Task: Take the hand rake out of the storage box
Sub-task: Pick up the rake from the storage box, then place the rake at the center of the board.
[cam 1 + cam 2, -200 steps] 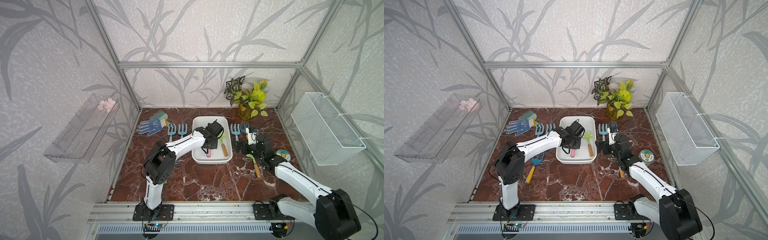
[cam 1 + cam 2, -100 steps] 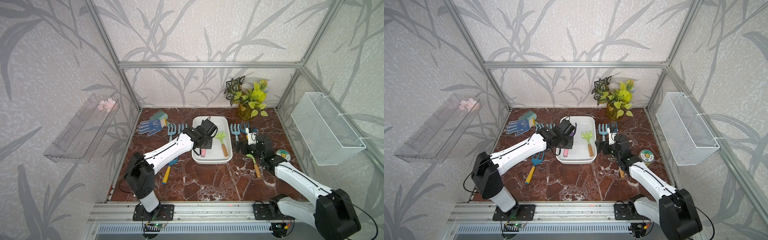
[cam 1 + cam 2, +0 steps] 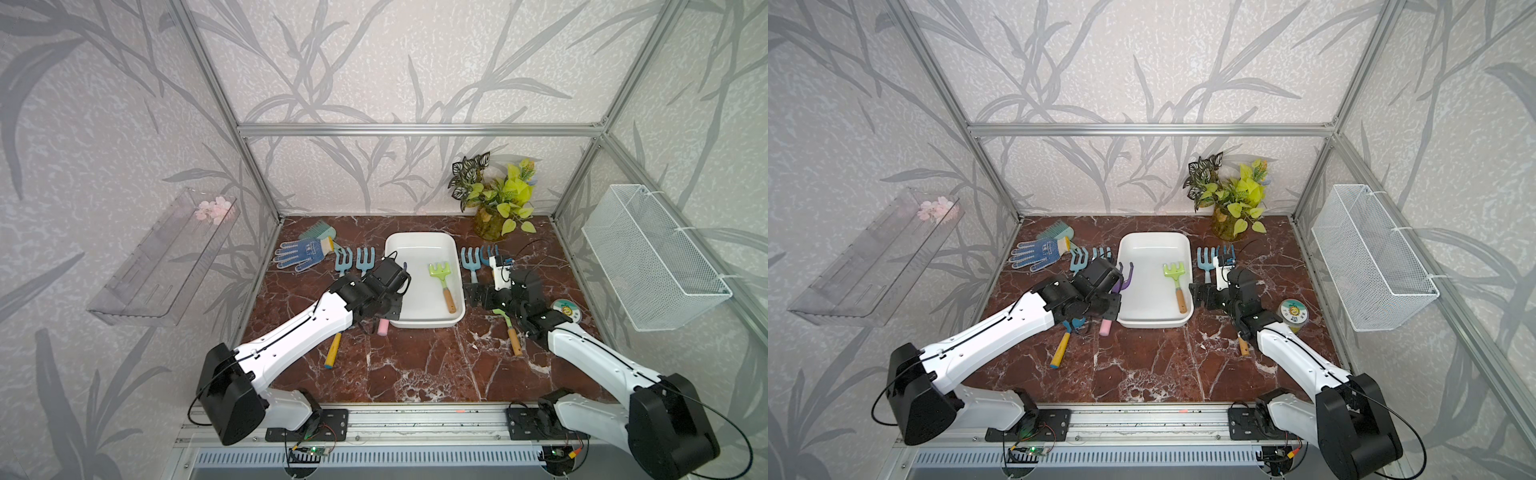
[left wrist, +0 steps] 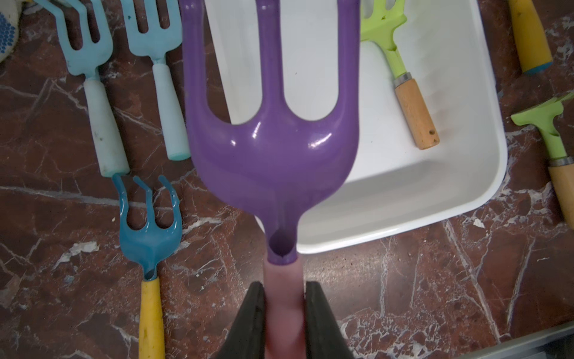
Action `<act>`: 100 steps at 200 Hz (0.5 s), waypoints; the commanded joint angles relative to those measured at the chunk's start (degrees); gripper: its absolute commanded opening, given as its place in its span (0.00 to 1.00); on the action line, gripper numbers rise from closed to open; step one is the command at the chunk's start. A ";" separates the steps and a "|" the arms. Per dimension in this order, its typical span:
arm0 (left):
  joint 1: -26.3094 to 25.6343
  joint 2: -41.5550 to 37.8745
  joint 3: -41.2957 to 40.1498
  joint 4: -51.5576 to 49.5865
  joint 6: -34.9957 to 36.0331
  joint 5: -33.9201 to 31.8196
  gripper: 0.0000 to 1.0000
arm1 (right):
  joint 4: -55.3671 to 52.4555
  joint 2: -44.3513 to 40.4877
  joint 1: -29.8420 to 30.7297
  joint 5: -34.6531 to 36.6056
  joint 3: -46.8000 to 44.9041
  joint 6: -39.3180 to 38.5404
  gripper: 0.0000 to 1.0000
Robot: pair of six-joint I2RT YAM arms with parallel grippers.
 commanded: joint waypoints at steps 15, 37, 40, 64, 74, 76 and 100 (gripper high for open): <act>0.15 -6.71 -6.49 -2.24 -0.16 -0.31 0.07 | 1.37 0.80 -0.31 -0.91 1.66 -0.07 0.99; 0.13 -9.72 -11.14 -0.99 -0.50 -1.83 0.07 | 1.32 1.09 -0.31 -1.16 1.85 -0.12 0.99; 0.15 -10.04 -11.73 -0.65 -0.64 -2.00 0.07 | 1.33 1.15 -0.35 -1.18 1.91 -0.13 0.99; 0.41 -12.26 -15.98 2.03 -0.59 -2.34 0.06 | 1.12 1.35 -0.33 -1.44 2.12 -0.33 0.99; 0.46 -12.50 -17.15 2.92 -0.55 -2.08 0.06 | 1.18 1.35 -0.31 -1.54 2.09 -0.34 0.99; 0.45 -12.51 -17.39 3.09 -0.55 -1.99 0.06 | 1.13 1.35 -0.31 -1.52 2.11 -0.34 0.99; 0.77 -11.70 -19.49 4.76 -0.63 -1.27 0.06 | 1.05 1.53 -0.36 -1.73 2.28 -0.42 0.99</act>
